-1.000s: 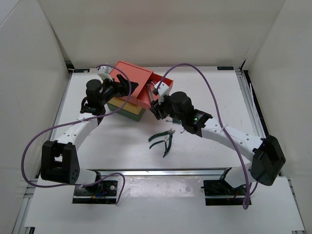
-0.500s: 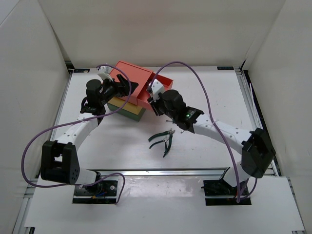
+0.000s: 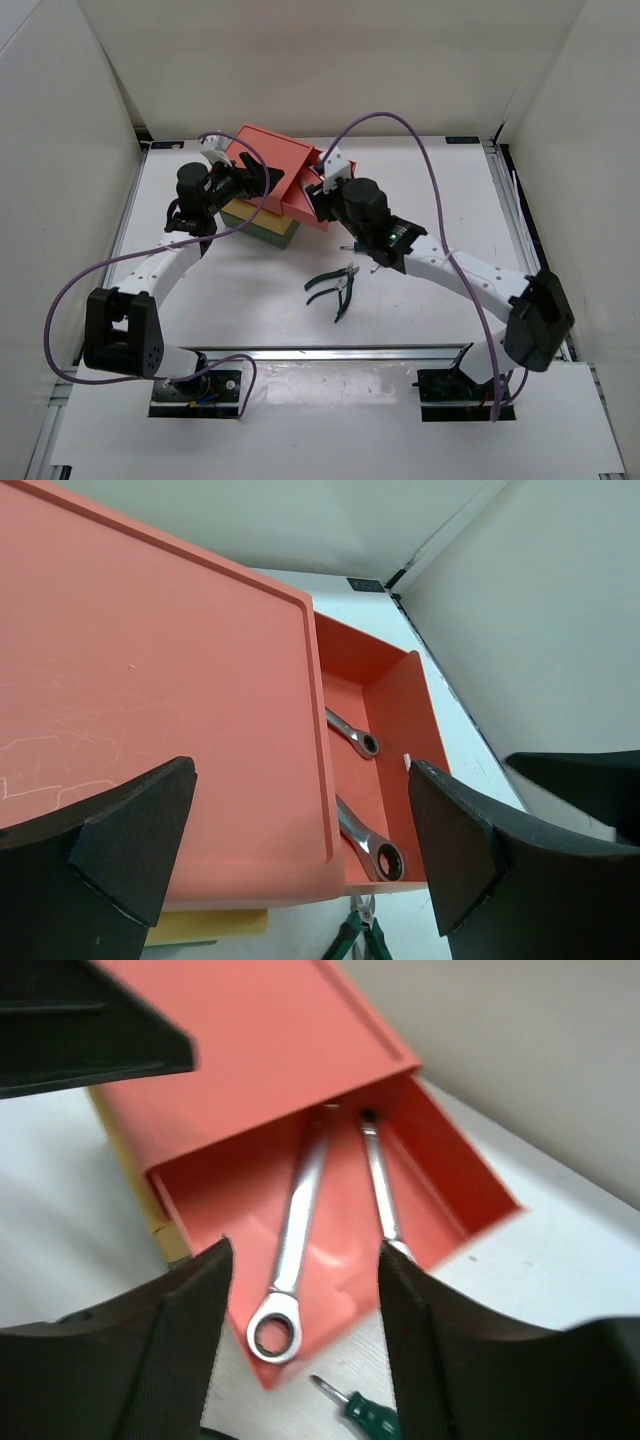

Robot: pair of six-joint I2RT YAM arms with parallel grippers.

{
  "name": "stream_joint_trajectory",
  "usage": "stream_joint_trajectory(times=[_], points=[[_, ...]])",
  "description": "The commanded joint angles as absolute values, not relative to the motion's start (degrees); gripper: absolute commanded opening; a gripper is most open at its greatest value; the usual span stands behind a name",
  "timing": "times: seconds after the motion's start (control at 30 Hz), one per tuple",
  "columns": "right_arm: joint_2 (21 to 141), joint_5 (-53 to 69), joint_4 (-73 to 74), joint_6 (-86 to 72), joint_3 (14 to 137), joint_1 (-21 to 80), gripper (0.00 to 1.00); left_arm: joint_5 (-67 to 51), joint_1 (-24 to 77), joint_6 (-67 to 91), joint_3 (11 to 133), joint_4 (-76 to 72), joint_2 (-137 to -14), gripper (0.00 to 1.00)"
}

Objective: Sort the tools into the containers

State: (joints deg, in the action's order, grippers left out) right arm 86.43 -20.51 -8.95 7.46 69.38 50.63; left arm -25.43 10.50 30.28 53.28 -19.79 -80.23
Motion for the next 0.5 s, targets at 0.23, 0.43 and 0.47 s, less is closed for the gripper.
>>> stream_joint_trajectory(times=[0.23, 0.43, 0.47], points=[[76.7, -26.9, -14.6, -12.6, 56.5, 39.9, 0.52, -18.6, 5.0, 38.3, 51.0, -12.1, -79.7, 0.99], [81.7, -16.2, -12.1, -18.3, 57.5, 34.5, 0.38, -9.9, 1.0, 37.4, 61.9, -8.1, -81.0, 0.7], [82.1, -15.1, -12.9, -18.6, 57.3, 33.4, 0.33, -9.8, 0.8, 37.1, 65.6, -6.5, -83.1, 0.66]])
